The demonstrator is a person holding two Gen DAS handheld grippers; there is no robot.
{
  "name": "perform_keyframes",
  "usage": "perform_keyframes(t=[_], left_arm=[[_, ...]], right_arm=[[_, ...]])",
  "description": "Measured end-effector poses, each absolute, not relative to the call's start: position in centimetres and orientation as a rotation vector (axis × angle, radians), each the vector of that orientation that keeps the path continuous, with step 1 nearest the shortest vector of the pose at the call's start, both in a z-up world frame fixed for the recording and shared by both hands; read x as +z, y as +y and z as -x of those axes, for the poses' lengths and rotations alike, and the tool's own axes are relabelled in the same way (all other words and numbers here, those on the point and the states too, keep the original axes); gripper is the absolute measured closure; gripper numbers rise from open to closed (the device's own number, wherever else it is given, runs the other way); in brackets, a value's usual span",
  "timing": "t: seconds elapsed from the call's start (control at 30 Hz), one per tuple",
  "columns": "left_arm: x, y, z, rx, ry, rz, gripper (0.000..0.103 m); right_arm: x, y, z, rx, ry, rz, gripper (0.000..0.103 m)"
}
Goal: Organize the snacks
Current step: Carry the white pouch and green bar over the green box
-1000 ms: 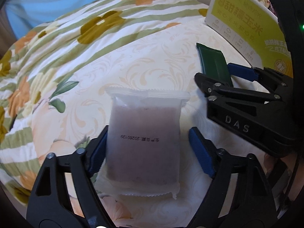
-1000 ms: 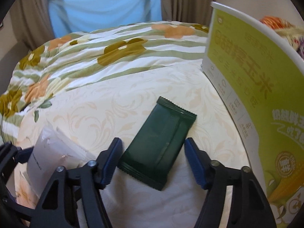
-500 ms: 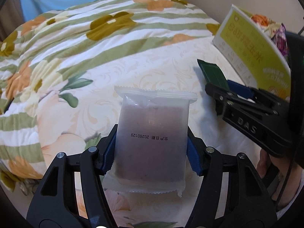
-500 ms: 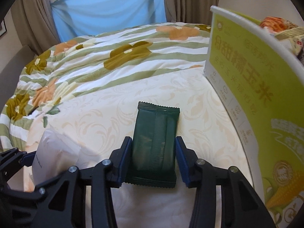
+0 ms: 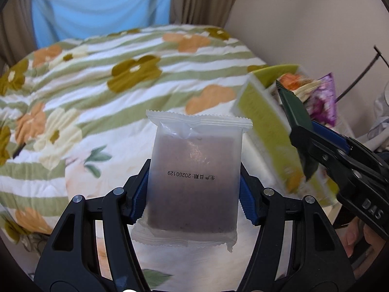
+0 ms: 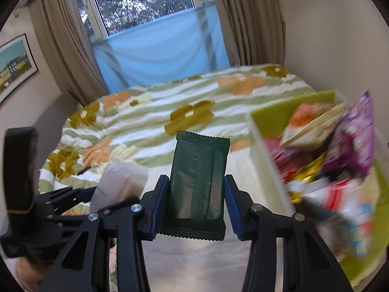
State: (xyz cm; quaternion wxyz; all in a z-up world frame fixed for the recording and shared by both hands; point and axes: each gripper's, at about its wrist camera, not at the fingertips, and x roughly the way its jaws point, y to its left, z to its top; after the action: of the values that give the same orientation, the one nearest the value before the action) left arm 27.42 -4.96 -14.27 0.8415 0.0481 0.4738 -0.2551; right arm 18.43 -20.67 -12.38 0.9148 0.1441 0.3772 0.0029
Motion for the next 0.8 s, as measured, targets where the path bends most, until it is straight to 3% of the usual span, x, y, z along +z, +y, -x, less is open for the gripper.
perform_keyframes(t=[0.3,0.73,0.77,0.8], left_arm=[[-9.1,-16.9,-21.8,-0.583,0.939,-0.075,0.043],[-12.2,-35.0,-16.9,-0.619,1.032,-0.076,0.043],[-12.5,-35.9,-16.7,-0.608,1.029,-0.092,0.04],[-12.6,-36.6,-16.7,-0.59,1.024,-0.111,0.031]], right_arm=[[-9.2,-32.1,-12.3,0.0,0.762,-0.285,0.061],[-9.2,-46.8,-6.9,-0.033,0.771,-0.307,0.061],[-9.3,-47.2,-6.8,-0.033,0.773,-0.311,0.061],[-9.4,-47.7,-6.6,-0.032,0.777,-0.317,0.061]])
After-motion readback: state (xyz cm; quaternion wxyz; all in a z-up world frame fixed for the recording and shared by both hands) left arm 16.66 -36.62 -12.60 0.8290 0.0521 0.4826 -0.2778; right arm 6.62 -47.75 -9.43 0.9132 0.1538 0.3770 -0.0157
